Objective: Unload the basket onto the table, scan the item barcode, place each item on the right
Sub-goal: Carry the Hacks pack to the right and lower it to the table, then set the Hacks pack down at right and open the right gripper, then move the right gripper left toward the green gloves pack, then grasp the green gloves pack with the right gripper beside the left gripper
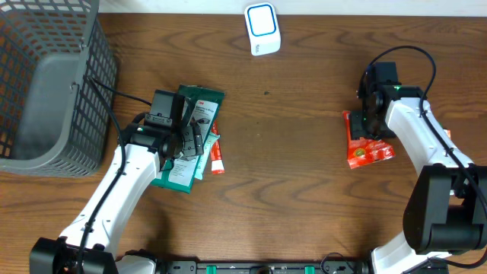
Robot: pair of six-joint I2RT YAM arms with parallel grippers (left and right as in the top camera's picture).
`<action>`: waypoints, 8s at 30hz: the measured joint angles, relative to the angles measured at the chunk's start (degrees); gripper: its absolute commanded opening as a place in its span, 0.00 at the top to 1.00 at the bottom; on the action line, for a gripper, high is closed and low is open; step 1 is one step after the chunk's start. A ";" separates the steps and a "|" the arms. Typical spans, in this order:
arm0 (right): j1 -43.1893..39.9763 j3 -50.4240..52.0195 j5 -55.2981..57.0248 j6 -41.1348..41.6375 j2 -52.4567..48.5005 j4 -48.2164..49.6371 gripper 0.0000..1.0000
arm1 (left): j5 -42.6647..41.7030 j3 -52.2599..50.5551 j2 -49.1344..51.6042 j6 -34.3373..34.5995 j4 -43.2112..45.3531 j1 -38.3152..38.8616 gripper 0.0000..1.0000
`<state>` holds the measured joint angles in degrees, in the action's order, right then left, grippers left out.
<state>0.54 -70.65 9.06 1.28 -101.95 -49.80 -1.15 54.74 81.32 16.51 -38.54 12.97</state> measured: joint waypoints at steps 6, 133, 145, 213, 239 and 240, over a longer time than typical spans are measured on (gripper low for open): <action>0.00 0.00 1.31 -0.13 0.00 1.86 0.01 | 0.00 0.00 0.00 0.00 0.00 0.00 0.15; 0.17 13.84 -32.89 8.94 18.08 19.67 0.41 | 0.00 0.00 0.00 0.00 -0.02 0.00 0.15; 17.38 13.88 -34.49 14.38 17.86 27.87 0.42 | 1.70 0.00 0.00 -0.26 -0.94 0.00 0.30; 48.11 14.16 -28.06 54.75 -12.02 73.33 0.49 | 6.40 0.00 19.85 -1.53 13.70 -12.98 0.67; 49.33 14.16 -23.39 47.50 -13.00 73.40 0.80 | 5.79 0.00 19.85 -1.53 14.05 -12.98 0.66; 49.33 14.16 -23.32 47.52 -13.03 73.40 0.81 | 5.79 0.00 19.85 -1.53 14.05 -12.98 0.66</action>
<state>49.87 -56.49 -14.26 48.80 -114.98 23.59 4.64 54.74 101.16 14.98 -24.49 -0.01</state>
